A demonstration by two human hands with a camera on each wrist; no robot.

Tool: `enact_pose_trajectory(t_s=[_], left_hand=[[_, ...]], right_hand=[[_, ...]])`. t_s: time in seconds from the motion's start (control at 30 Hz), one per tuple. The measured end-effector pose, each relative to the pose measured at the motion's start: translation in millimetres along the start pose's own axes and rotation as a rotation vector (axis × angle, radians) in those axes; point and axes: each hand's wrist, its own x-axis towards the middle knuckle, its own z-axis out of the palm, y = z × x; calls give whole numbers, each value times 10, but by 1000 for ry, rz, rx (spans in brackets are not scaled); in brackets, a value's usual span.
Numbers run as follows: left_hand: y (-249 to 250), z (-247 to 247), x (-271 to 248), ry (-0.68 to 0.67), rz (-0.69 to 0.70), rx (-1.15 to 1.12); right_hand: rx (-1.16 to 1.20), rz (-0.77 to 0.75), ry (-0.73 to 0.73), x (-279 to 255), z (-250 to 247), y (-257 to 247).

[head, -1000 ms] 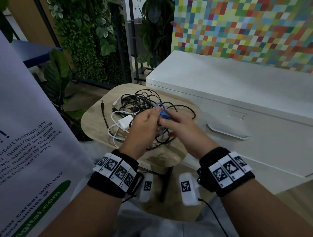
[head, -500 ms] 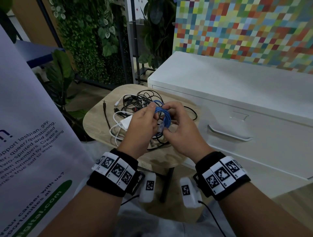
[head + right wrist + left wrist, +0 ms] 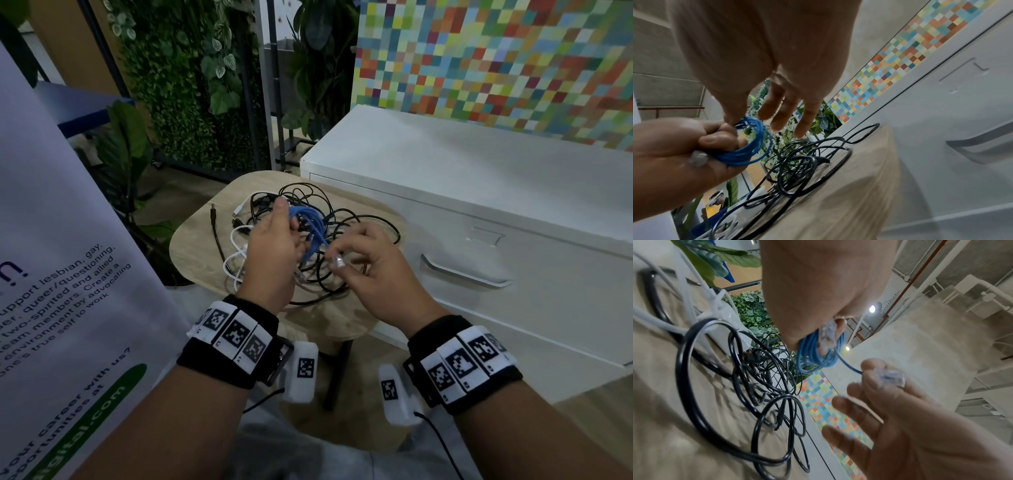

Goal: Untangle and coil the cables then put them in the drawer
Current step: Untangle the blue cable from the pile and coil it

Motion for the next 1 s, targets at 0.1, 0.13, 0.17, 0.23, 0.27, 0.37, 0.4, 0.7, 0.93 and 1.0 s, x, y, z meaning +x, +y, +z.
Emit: enact_pose_trajectory(t_s=[0.1, 0.13, 0.17, 0.23, 0.27, 0.37, 0.4, 0.7, 0.93, 1.0], left_hand=[[7, 6, 45, 85, 8, -67], [-6, 19, 41, 82, 27, -73], [-21, 33, 30, 72, 45, -69], [-37, 58, 7, 48, 53, -54], [-33, 68, -1, 38, 46, -50], [-1, 73, -11, 18, 36, -47], [8, 66, -12, 12, 41, -46], [35, 73, -121, -97, -10, -138], [36, 105, -142, -113, -25, -142], [21, 111, -150, -109, -16, -132]], right_hand=[[46, 66, -52, -32, -51, 43], [22, 67, -56, -37, -54, 50], [-9, 58, -66, -42, -48, 47], [-54, 36, -122, -53, -17, 16], [-51, 44, -146, -58, 5, 1], [45, 96, -42, -51, 88, -8], [66, 115, 21, -33, 110, 2], [39, 229, 283, 122, 155, 136], [498, 340, 197, 111, 132, 29], [569, 345, 139, 101, 144, -15]])
